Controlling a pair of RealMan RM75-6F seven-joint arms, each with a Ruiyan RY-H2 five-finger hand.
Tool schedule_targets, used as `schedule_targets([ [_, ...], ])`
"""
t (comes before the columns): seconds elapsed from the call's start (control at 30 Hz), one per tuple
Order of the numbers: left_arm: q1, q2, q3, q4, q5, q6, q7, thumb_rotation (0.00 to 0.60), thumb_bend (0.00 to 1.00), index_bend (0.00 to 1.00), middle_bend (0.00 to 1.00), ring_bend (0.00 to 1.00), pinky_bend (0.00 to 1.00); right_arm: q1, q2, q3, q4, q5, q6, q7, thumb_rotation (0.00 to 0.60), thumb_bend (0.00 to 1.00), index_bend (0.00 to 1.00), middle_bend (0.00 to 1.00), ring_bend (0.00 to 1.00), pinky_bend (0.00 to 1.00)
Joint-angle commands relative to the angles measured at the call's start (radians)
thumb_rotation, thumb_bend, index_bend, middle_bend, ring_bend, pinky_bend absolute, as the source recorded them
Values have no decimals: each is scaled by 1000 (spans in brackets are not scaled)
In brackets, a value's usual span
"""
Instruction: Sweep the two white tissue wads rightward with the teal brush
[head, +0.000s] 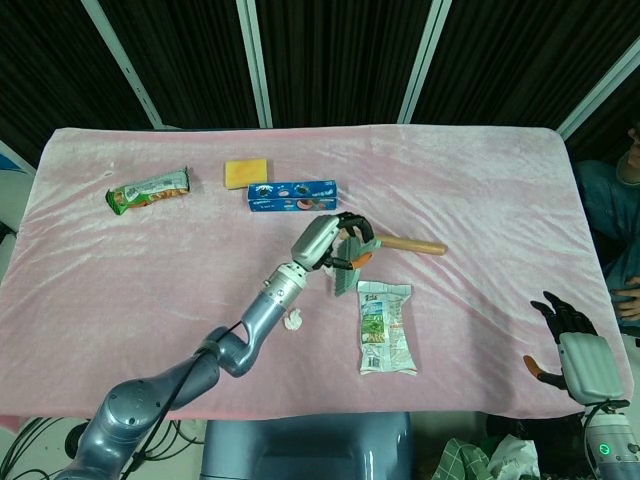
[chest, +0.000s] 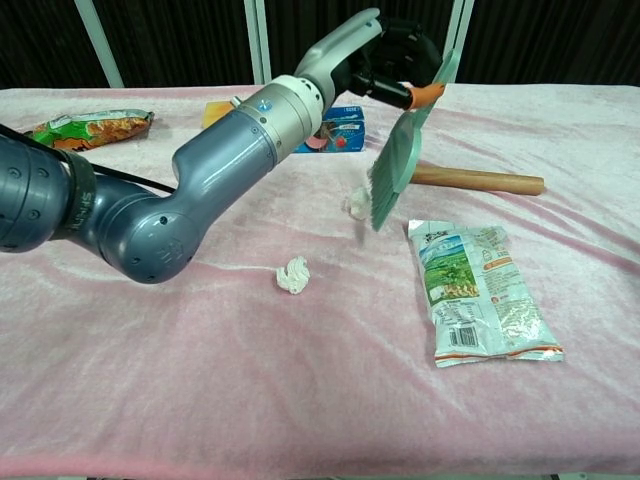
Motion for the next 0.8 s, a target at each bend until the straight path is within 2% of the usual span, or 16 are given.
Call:
schedule_targets([
  [0.03,3,21,-56,-88,-32,43,-77,600,430,699,728,350,436,-1,0,0,0,0,1,-1,600,182,176,59,103,149],
  [0.1,15,55,-52,-130,-26,52,-67,600,430,703,731,352,436,0,-1,0,1,0,1,-2,600,182,176,59,103,149],
  [0.2,65,166,7,-234,10,58,92,600,430,712,737,358,436,0,-2,2,2,3,2,-7,600,182,176,59,103,149],
  [0.37,136,338,82,-464,10,-8,284,600,430,717,737,359,434,0,-5,4,1,5,4,-14,600,183,176,59,103,149],
  [0.47,175,445,113,-615,-22,-64,380,600,430,714,732,359,432,0,-5,4,2,6,4,-18,600,183,177,59,103,149],
  [0.53,187,480,119,-667,-45,-86,421,600,430,709,730,359,433,0,-6,5,2,6,5,-18,600,183,176,59,103,149],
  [0.63,225,581,153,-804,-119,-140,567,600,430,706,729,359,433,1,-6,5,2,6,5,-19,600,183,176,59,103,149],
  [0.7,242,624,172,-864,-167,-159,661,600,430,705,729,359,433,0,-6,5,2,6,5,-19,600,184,176,59,103,149],
  [0.8,268,640,195,-912,-231,-156,752,600,430,704,730,359,434,0,-5,5,0,7,5,-17,600,184,176,59,103,149],
])
